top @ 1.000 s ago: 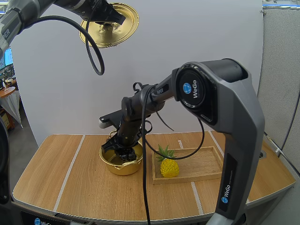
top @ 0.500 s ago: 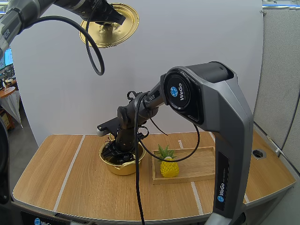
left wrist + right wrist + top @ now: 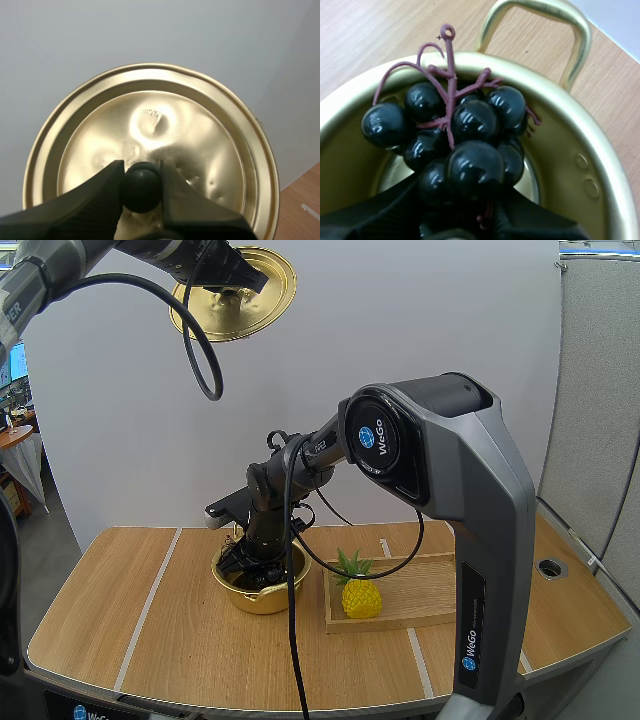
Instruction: Open the pot, put the grape inside, and close it
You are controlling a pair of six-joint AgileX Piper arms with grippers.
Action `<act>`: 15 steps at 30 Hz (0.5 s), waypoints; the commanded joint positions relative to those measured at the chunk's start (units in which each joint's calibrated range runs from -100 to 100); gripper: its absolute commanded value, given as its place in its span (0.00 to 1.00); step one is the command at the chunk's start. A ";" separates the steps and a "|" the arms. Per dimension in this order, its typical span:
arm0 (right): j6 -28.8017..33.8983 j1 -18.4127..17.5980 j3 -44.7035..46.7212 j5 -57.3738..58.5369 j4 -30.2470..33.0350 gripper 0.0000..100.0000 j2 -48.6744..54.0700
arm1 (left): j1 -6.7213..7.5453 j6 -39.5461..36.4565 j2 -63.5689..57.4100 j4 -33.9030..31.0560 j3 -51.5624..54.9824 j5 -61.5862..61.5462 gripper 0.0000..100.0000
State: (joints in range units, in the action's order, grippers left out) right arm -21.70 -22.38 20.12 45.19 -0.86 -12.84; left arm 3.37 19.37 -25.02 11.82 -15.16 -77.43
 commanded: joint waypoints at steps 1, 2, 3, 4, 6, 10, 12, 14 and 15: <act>0.41 0.15 -1.22 -6.12 0.86 0.00 0.41 | 0.21 -0.40 -0.42 -0.14 -0.32 2.11 0.00; 0.41 0.15 -1.22 -6.12 0.86 0.00 0.41 | 0.21 -0.40 -0.42 -0.14 -0.32 2.11 0.00; 0.41 0.15 -1.22 -6.12 0.86 0.00 0.41 | 0.21 -0.40 -0.42 -0.14 -0.32 2.11 0.00; 0.41 0.15 -1.22 -6.12 0.86 0.00 0.41 | 0.21 -0.40 -0.42 -0.14 -0.32 2.11 0.00; 0.41 0.15 -1.22 -6.12 0.86 0.00 0.41 | 0.21 -0.40 -0.42 -0.14 -0.32 2.11 0.00; 0.09 0.15 -1.22 -6.12 0.54 0.00 0.38 | 0.21 -0.40 -0.42 -0.14 -0.32 2.11 0.00; 0.11 0.15 -1.22 -6.12 0.54 0.04 0.38 | 0.21 -0.40 -0.42 -0.14 -0.32 2.11 0.00; 0.03 0.15 -1.22 -6.12 0.86 0.26 0.38 | 0.21 -0.40 -0.42 -0.14 -0.32 2.11 0.00; -0.09 0.15 -1.22 -6.12 0.86 0.48 0.38 | 0.21 -0.40 -0.42 -0.14 -0.32 2.11 0.00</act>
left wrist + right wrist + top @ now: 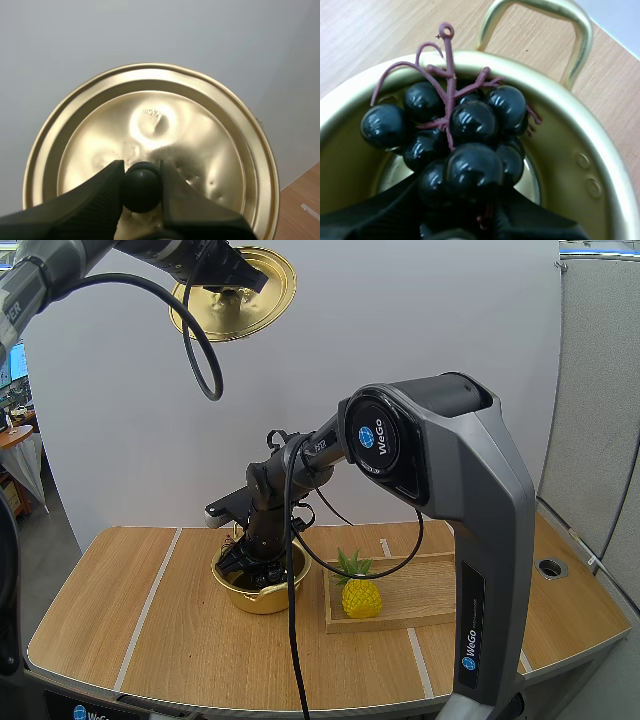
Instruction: Open the pot, put the grape inside, and close it
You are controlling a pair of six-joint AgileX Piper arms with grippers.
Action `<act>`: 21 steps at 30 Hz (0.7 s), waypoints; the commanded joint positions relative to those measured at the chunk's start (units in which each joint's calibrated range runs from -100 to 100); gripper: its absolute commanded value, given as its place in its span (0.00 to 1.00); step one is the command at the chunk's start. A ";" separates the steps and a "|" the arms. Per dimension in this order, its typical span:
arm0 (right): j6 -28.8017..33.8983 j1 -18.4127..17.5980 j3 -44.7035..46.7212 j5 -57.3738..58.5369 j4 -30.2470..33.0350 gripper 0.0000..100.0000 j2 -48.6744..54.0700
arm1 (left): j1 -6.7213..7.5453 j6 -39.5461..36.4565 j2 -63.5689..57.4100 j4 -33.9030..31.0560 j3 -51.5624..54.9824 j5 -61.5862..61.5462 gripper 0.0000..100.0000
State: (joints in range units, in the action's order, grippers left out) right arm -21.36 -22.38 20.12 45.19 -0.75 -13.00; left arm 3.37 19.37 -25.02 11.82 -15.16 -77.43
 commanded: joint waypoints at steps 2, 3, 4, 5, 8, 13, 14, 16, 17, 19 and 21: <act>-0.52 0.15 -1.22 -6.12 0.75 0.90 0.54 | 0.21 -0.40 -0.42 -0.14 -0.32 2.11 0.00; -0.52 0.15 -1.22 -6.72 0.75 1.00 0.54 | 0.21 -0.40 -0.42 -0.14 -0.32 2.11 0.00; -0.52 0.15 -1.22 -6.88 0.75 1.00 0.54 | 0.21 -0.40 -0.42 -0.14 -0.32 2.11 0.00; -0.61 0.15 -1.22 -7.34 0.75 1.00 0.54 | 0.21 -0.40 -0.42 -0.14 -0.32 2.11 0.00; -0.61 0.15 -1.22 -8.14 0.75 1.00 0.54 | 0.21 -0.40 -0.42 -0.14 -0.32 2.11 0.00; -0.61 0.15 -1.22 -8.07 0.42 1.00 1.29 | 0.21 -0.40 -0.42 -0.14 -0.32 2.11 0.00; -0.61 0.15 -1.22 -7.44 0.42 1.00 1.93 | 0.21 -0.40 -0.42 -0.14 -0.32 2.11 0.00; -0.61 0.15 -1.22 -6.37 0.21 1.00 3.02 | 0.21 -0.40 -0.42 -0.14 -0.32 2.11 0.00; -0.49 0.15 -1.22 -5.42 0.22 1.00 3.79 | 0.21 -0.40 -0.42 -0.14 -0.32 2.11 0.00; 0.20 0.15 -1.22 -2.82 0.22 1.00 5.68 | 0.21 -0.40 -0.42 -0.14 -0.32 2.11 0.00; 0.20 0.15 -1.22 -0.31 0.22 1.00 8.05 | 0.21 -0.40 -0.42 -0.14 -0.32 2.11 0.00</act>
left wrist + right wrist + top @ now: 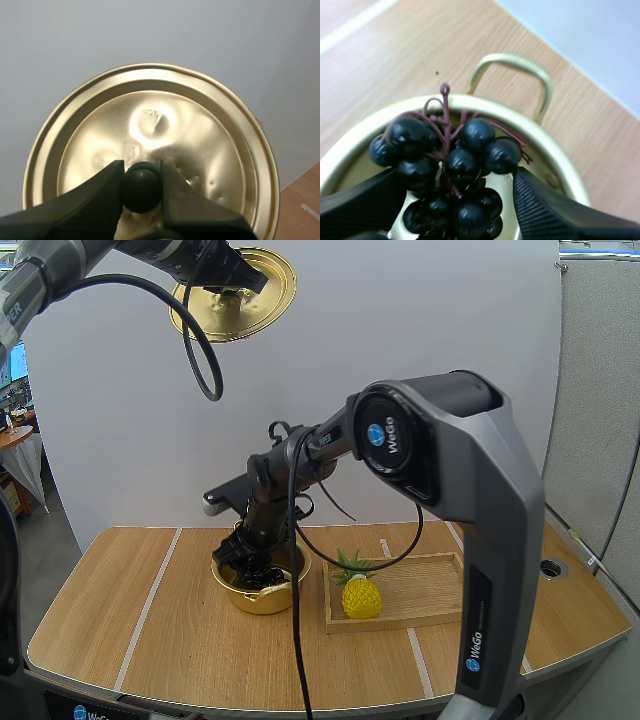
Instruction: Open the pot, put the grape inside, and close it
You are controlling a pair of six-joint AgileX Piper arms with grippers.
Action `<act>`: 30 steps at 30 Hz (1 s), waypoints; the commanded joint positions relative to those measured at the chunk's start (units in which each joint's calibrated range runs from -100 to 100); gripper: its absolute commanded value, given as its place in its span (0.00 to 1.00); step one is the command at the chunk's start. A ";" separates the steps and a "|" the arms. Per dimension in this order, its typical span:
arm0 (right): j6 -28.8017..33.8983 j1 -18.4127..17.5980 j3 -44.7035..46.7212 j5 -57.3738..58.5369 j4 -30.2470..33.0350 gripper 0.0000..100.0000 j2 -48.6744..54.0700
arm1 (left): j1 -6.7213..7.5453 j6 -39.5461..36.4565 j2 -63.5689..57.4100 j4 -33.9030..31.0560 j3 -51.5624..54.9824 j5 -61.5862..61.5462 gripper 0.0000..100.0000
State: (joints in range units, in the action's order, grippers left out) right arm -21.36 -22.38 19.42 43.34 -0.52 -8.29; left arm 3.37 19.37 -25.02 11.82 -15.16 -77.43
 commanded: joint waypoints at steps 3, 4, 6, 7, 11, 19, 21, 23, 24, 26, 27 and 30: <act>0.45 0.15 -0.53 4.71 -0.15 1.00 6.85 | 0.21 -0.40 -0.42 -0.14 -0.32 2.11 0.00; 0.45 0.15 -0.53 5.96 -0.43 1.00 7.78 | 0.21 -0.40 -0.42 -0.14 -0.32 2.11 0.00; 0.45 0.15 -0.38 7.83 -1.32 1.00 10.00 | 0.21 -0.40 -0.42 -0.14 -0.32 2.11 0.00; 0.45 0.15 -0.23 8.25 -1.44 1.00 11.01 | 0.21 -0.40 -0.42 -0.14 -0.32 2.11 0.00; 0.45 0.15 1.80 9.10 -1.99 1.00 14.22 | 0.21 -0.40 -0.42 -0.14 -0.32 2.11 0.00; 0.45 0.15 4.52 10.81 -3.91 1.00 15.55 | 0.21 -0.40 -0.42 -0.14 -0.32 2.11 0.00; 0.45 0.15 4.62 11.49 -5.02 1.00 17.00 | 0.21 -0.40 -0.42 -0.14 -0.32 2.11 0.00; 0.45 0.15 4.62 11.94 -5.89 1.00 19.39 | 0.21 -0.40 -0.42 -0.14 -0.32 2.11 0.00; 0.45 0.15 4.62 12.66 -6.03 1.00 21.35 | 0.21 -0.40 -0.42 -0.14 -0.32 2.11 0.00; 0.45 0.15 4.62 14.36 -6.03 1.00 23.76 | 0.21 -0.40 -0.42 -0.14 -0.32 2.11 0.00; 0.45 0.15 4.66 15.99 -6.03 1.00 25.83 | 0.21 -0.40 -0.42 -0.14 -0.32 2.11 0.00; 0.45 0.15 6.10 17.68 -6.03 1.00 30.44 | 0.21 -0.40 -0.42 -0.14 -0.32 2.11 0.00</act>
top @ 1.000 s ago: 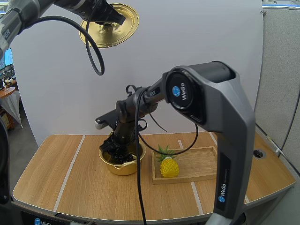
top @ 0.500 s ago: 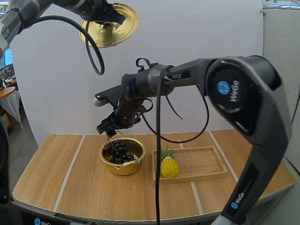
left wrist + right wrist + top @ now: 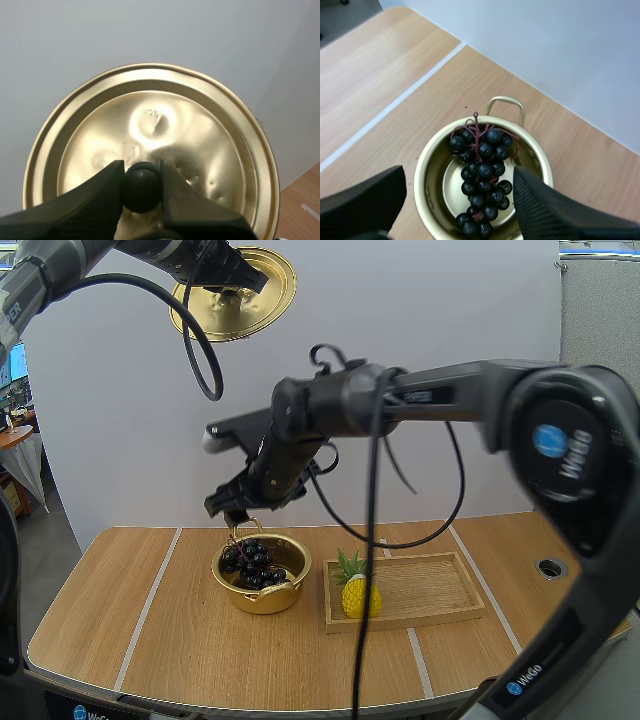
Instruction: Open the pot, put the grape inside, and close it
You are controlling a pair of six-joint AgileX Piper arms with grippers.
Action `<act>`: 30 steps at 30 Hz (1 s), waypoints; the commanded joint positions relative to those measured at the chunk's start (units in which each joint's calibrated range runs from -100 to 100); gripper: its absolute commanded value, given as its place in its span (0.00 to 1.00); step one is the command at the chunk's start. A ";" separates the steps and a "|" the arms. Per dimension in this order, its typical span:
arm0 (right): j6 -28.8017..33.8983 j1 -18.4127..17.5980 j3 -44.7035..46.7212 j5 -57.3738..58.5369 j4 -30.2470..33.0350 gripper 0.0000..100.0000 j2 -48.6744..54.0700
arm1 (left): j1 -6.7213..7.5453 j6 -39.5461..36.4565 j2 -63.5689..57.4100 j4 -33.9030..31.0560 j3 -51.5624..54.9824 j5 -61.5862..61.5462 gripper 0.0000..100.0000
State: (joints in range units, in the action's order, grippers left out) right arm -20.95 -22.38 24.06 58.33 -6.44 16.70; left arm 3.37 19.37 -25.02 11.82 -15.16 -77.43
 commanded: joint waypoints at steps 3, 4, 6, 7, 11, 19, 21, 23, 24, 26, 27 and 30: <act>0.04 0.15 5.64 2.69 -0.11 1.00 10.53 | 0.21 -0.40 -0.42 -0.14 -0.32 2.11 0.00; 0.04 0.15 7.36 2.69 -0.11 1.00 12.30 | 0.21 -0.40 -0.42 -0.14 -0.32 2.11 0.00; 0.04 0.15 10.89 2.69 -0.11 1.00 16.09 | 0.21 -0.40 -0.42 -0.14 -0.32 2.11 0.00; 0.04 0.15 12.68 2.69 -0.11 1.00 18.13 | 0.21 -0.40 -0.42 -0.14 -0.32 2.11 0.00; 0.04 0.15 18.87 3.02 0.27 1.00 26.64 | 0.21 -0.40 -0.42 -0.14 -0.32 2.11 0.00; 2.35 0.15 25.99 11.35 4.33 1.00 43.35 | 0.21 -0.40 -0.42 -0.14 -0.32 2.11 0.00; 2.96 0.15 27.04 15.18 5.01 1.00 47.28 | 0.21 -0.40 -0.42 -0.14 -0.32 2.11 0.00; 3.57 0.15 27.60 18.57 5.01 1.00 50.17 | 0.21 -0.40 -0.42 -0.14 -0.32 2.11 0.00; 4.31 0.15 28.32 21.10 5.01 1.00 51.71 | 0.21 -0.40 -0.42 -0.14 -0.32 2.11 0.00; 4.55 0.15 29.55 23.63 5.18 1.00 54.71 | 0.21 -0.40 -0.42 -0.14 -0.32 2.11 0.00; 4.82 0.15 30.34 24.47 5.61 1.00 56.22 | 0.21 -0.40 -0.42 -0.14 -0.32 2.11 0.00; 5.64 0.15 32.85 26.00 7.77 1.00 59.83 | 0.21 -0.40 -0.42 -0.14 -0.32 2.11 0.00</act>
State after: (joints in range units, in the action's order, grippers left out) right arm -16.26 -22.38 55.51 82.28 -0.49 73.98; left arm 3.37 19.37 -25.02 11.82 -15.16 -77.43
